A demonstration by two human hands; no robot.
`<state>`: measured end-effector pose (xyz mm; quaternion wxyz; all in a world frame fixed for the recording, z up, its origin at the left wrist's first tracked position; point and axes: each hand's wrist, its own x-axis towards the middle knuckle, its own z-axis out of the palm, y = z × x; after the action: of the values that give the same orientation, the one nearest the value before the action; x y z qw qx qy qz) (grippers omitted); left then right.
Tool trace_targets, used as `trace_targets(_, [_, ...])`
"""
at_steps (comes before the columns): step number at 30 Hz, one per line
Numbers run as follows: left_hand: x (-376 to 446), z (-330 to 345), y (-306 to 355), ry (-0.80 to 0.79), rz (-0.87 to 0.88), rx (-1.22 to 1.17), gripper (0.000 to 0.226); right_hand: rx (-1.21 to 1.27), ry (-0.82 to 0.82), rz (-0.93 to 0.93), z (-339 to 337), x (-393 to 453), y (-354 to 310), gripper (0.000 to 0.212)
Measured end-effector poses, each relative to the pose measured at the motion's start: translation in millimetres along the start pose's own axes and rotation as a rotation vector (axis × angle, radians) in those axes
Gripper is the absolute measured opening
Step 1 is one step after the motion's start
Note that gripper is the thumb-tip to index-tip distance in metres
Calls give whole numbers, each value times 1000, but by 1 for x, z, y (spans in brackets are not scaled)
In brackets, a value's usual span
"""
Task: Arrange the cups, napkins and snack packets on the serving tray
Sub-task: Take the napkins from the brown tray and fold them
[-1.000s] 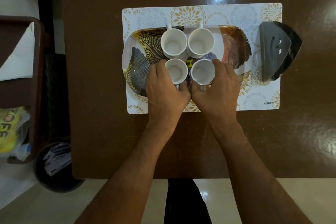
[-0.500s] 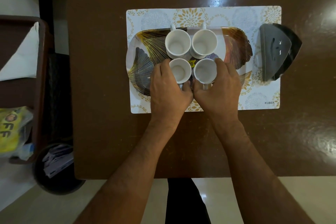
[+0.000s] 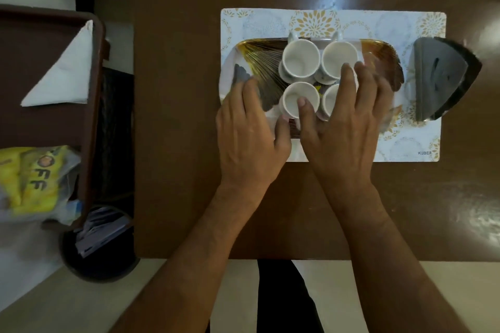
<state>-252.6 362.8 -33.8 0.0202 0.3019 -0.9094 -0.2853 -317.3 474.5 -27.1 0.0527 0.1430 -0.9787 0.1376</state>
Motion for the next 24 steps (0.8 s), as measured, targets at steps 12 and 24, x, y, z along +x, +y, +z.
trace_targets(12, [23, -100, -130, 70, -63, 158, 76, 13, -135, -169, 32, -15, -153, 72])
trace_targets(24, [67, -176, -273, 72, -186, 189, 75, 35, -312, -273, 94, -20, -316, 72])
